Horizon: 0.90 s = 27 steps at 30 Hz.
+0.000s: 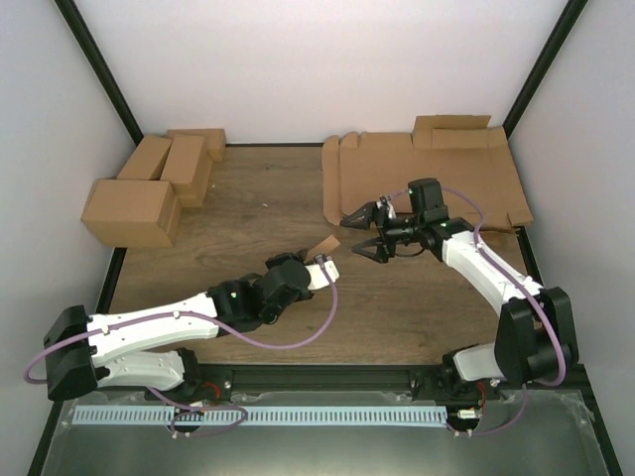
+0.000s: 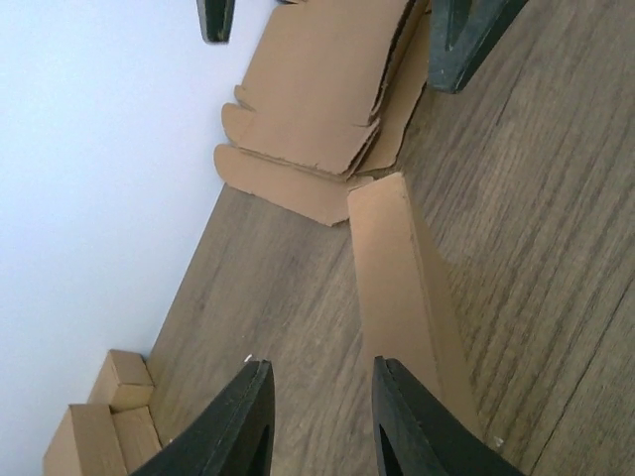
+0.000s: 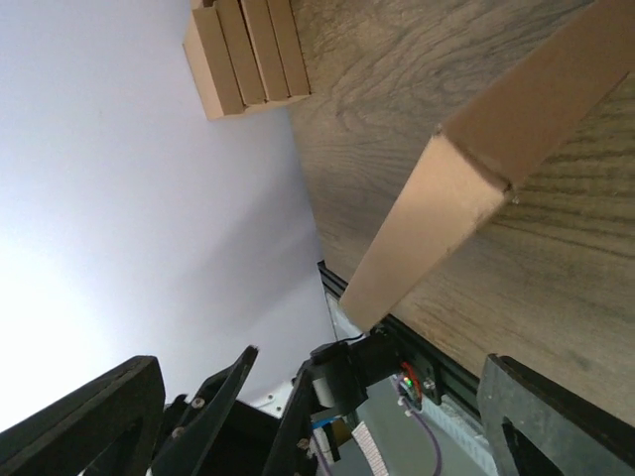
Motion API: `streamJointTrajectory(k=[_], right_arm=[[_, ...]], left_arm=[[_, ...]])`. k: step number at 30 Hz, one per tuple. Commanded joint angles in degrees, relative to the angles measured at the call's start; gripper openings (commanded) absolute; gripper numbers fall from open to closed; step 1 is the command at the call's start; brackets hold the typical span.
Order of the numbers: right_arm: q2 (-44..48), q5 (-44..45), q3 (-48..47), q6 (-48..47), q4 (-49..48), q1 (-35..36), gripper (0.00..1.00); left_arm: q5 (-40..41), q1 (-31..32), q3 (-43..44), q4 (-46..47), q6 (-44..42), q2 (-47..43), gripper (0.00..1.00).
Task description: Fold the paper box
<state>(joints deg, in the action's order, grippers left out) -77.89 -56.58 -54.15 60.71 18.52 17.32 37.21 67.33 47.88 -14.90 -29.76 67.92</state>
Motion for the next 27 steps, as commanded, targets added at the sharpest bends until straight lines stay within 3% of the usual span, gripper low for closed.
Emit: streamJointTrajectory(k=[1, 4, 8, 11, 13, 15, 17, 20, 23, 25, 27], right_arm=[[-3.5, 2.9, -2.3, -3.2, 2.6, -0.2, 0.93], [-3.9, 12.4, -3.5, -6.8, 7.4, -0.2, 0.95], [-4.3, 15.8, -0.9, -7.4, 6.5, -0.2, 0.95], [-5.1, 17.7, 0.6, -9.5, 6.2, -0.1, 0.95], [-5.3, 19.5, 1.4, -13.0, 4.8, -0.2, 0.93], [-5.3, 20.5, 2.6, -18.3, 1.9, -0.2, 0.93], [-5.8, 20.2, 4.0, -25.1, -1.1, -0.1, 0.93], [-7.4, 18.8, 6.1, -34.9, -3.7, -0.2, 0.92], [-9.0, 17.9, 9.2, -38.8, -6.9, -0.2, 0.89], [-10.4, 16.3, 11.0, -39.5, -9.2, 0.1, 0.80], [-12.1, 15.0, 11.9, -39.9, -10.8, 0.4, 0.60]], left_arm=[[-0.9, 0.4, 0.4, 0.4, 0.6, 0.0, 0.28], [-2.8, -0.4, 1.9, -1.9, 7.2, 0.4, 0.41], [-13.2, -6.7, 7.0, -9.1, 25.5, 1.0, 0.81], [-22.1, -10.3, 10.9, -13.7, 41.3, 2.0, 0.91], [-23.7, -10.5, 10.9, -14.9, 52.2, 1.5, 1.00], [-25.6, -11.5, 8.3, -15.8, 65.0, 0.1, 1.00], [-34.9, -14.8, 1.9, -11.4, 77.2, -2.1, 1.00], [-47.4, -17.4, -10.2, 1.6, 86.5, -5.7, 1.00], [-47.9, -17.4, -16.7, 4.9, 89.9, -8.6, 1.00], [-48.2, -17.5, -19.4, 5.9, 90.6, -10.2, 1.00], [-48.7, -17.5, -21.9, 8.2, 91.9, -11.2, 0.95]])
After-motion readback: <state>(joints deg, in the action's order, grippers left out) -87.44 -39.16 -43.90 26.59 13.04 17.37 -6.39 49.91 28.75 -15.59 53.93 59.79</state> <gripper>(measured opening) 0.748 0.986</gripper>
